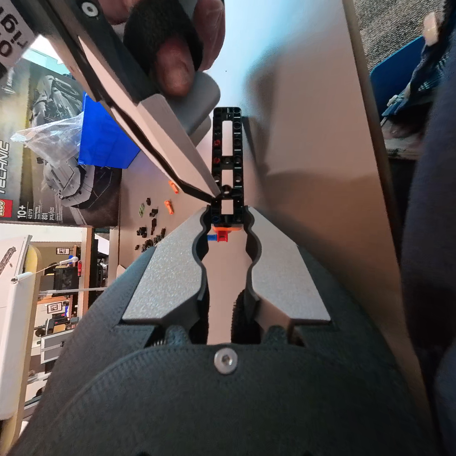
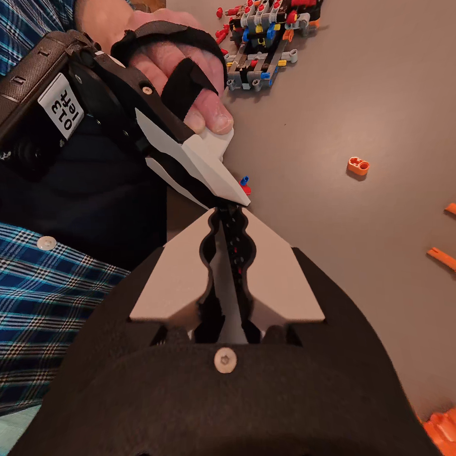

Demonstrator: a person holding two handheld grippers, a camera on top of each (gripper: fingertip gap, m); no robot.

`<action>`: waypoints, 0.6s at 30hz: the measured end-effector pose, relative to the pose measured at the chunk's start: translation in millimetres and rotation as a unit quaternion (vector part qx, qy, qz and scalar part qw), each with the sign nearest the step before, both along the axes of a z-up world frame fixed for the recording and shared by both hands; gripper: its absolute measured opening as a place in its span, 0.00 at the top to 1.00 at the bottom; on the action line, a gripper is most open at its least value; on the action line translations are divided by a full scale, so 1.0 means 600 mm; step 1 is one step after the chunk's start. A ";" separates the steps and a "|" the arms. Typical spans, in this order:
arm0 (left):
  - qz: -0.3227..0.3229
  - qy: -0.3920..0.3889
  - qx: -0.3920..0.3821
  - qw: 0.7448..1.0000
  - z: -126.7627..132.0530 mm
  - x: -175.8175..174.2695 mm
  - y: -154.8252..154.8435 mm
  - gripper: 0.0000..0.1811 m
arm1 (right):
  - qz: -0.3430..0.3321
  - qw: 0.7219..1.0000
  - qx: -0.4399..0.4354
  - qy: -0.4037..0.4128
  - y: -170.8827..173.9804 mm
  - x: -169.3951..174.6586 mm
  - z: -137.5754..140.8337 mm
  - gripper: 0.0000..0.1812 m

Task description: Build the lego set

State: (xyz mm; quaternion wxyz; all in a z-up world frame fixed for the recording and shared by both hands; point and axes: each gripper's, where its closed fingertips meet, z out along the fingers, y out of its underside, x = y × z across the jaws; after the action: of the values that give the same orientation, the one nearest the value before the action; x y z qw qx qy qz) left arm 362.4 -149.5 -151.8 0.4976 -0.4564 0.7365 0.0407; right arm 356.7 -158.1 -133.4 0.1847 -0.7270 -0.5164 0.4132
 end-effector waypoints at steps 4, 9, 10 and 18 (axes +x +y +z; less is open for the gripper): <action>0.013 0.002 -0.015 1.000 -0.001 -0.002 0.004 0.86 | -0.018 1.000 0.015 -0.016 0.007 -0.002 -0.004 0.96; 0.026 -0.004 -0.042 0.999 -0.001 -0.004 0.011 0.86 | -0.037 0.999 0.027 -0.027 0.017 -0.004 -0.001 0.95; 0.032 -0.007 -0.049 0.998 0.003 -0.004 0.013 0.86 | -0.048 0.998 0.033 -0.017 0.023 -0.007 0.010 0.87; 0.076 -0.095 -0.347 0.930 0.037 -0.013 0.023 0.86 | -0.081 0.981 0.178 -0.017 0.030 0.002 0.052 0.84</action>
State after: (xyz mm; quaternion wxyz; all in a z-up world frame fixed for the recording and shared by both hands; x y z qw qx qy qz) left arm 354.4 -135.7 -129.5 0.3710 -0.6569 0.6172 -0.2235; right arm 358.0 -140.1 -101.9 0.3354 -0.7287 -0.5240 0.2862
